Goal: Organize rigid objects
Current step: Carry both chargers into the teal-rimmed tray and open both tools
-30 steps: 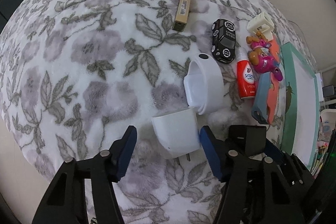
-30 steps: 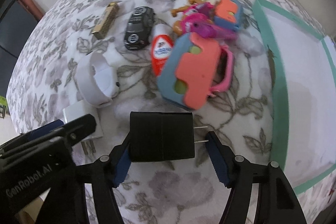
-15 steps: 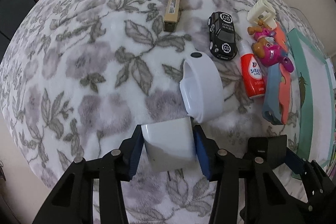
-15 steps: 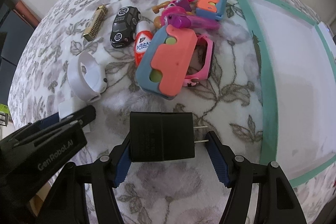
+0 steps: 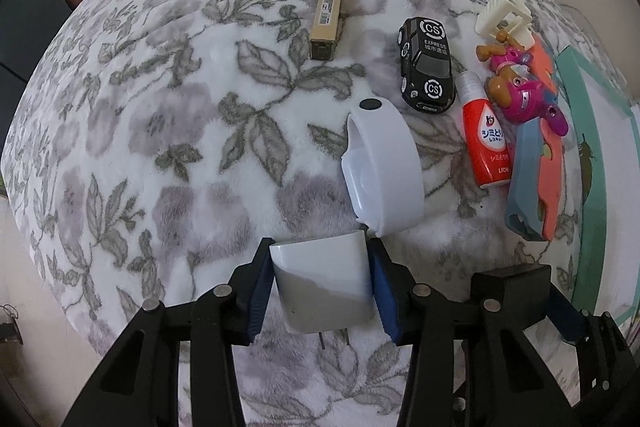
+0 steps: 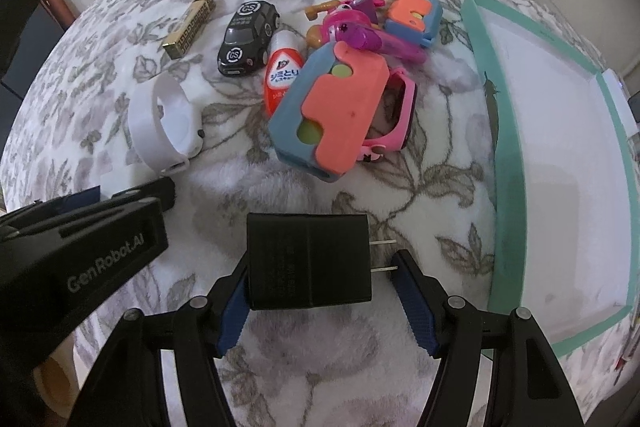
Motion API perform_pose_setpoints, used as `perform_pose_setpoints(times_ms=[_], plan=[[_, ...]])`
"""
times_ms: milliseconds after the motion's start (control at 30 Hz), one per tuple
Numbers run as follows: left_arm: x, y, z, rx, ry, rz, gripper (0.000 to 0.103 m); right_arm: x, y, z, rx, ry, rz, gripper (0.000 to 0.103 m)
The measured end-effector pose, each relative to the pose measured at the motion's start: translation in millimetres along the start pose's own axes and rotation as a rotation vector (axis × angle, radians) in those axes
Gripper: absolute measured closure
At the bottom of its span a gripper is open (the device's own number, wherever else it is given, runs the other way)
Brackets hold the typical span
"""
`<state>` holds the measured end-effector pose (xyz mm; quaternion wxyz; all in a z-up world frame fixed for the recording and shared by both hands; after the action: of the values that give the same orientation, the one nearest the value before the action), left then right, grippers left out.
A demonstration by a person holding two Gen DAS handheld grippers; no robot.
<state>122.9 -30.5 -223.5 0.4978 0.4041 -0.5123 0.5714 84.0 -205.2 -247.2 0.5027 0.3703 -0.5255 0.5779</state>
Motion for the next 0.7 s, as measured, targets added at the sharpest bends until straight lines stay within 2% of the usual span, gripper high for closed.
perform_pose_setpoints(times_ms=[167, 433, 533, 700], plan=[[1, 4, 4, 0.016, -0.004, -0.025, 0.056, 6, 0, -3, -0.037, -0.043, -0.013, 0.033], [17, 6, 13, 0.072, 0.018, -0.045, 0.058, 32, -10, 24, -0.153, -0.151, 0.0, 0.033], [32, 0, 17, 0.084, 0.027, -0.028, 0.058, 47, -18, 36, -0.189, -0.161, 0.039, 0.034], [73, -24, 39, 0.074, 0.048, 0.06, 0.058, 85, -35, 60, -0.276, -0.175, 0.147, 0.034]])
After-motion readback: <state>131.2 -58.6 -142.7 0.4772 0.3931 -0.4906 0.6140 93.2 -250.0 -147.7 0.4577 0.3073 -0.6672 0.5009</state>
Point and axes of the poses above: each gripper's, at about its wrist camera, not at the fingertips, and x roughly against the way its jaws point, z to its right, y to its underside, the point moved 10 cm from there along -x, roughly the way its jaws point, and after that the axes turned 10 degrees about y, right-handed, at the moved point
